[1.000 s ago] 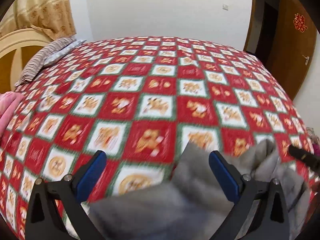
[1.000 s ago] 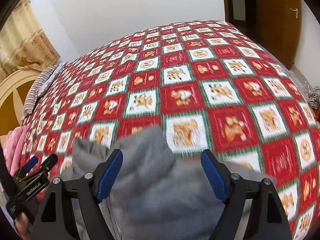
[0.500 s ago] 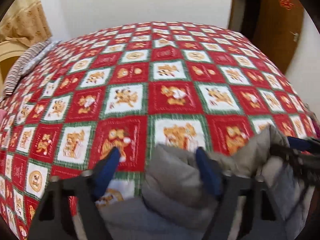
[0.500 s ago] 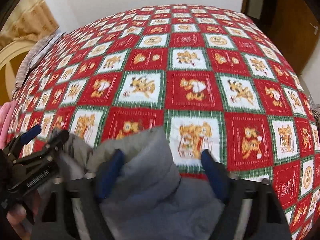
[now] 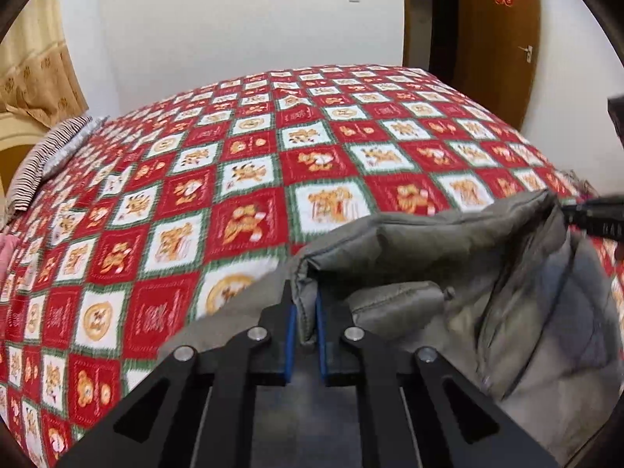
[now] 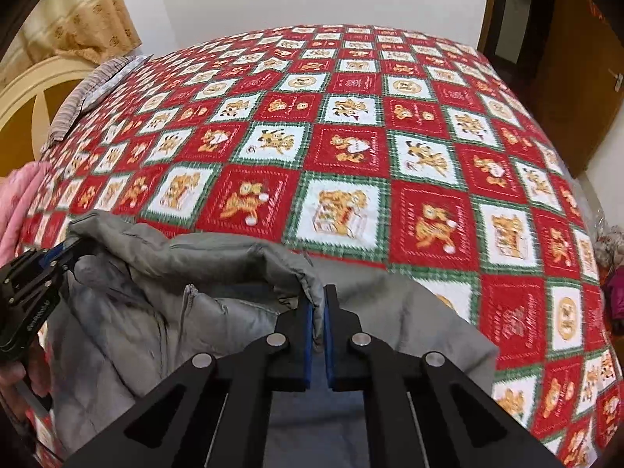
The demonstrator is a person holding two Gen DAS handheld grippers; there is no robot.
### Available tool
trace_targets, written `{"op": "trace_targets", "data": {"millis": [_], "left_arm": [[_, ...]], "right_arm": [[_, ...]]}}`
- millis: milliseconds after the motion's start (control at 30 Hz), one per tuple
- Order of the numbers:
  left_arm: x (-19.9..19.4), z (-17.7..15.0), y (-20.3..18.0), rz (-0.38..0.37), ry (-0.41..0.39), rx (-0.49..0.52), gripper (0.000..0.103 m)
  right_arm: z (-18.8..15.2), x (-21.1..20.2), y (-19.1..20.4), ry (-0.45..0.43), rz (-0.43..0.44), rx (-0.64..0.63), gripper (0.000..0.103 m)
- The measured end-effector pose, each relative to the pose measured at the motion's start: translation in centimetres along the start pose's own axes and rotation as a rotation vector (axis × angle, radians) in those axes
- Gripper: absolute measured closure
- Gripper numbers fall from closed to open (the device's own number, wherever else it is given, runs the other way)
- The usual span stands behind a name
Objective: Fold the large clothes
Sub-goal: 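Grasp the jacket hem with both grippers and fold it toward the collar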
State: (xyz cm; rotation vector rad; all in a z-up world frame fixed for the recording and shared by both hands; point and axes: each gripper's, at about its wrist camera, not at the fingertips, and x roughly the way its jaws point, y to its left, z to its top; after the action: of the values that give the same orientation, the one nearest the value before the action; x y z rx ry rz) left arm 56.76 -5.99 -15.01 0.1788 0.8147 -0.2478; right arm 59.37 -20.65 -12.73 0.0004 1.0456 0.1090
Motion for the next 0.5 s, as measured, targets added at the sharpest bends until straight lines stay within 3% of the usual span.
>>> {"op": "trace_targets", "data": {"millis": [233, 400, 500], "left_arm": [[1.2, -3.2, -0.6, -0.003, 0.047, 0.051, 0.094], [0.9, -4.6, -1.3, 0.009, 0.035, 0.075, 0.094], [-0.8, -4.2, -0.8, 0.023, -0.006, 0.042, 0.085]], "right_arm": [[-3.1, 0.7, -1.4, 0.017, -0.035, -0.007, 0.101], [-5.6, 1.8, -1.9, 0.025, -0.045, -0.022, 0.101], [-6.5, 2.3, -1.9, 0.017, -0.061, -0.038, 0.101]]}}
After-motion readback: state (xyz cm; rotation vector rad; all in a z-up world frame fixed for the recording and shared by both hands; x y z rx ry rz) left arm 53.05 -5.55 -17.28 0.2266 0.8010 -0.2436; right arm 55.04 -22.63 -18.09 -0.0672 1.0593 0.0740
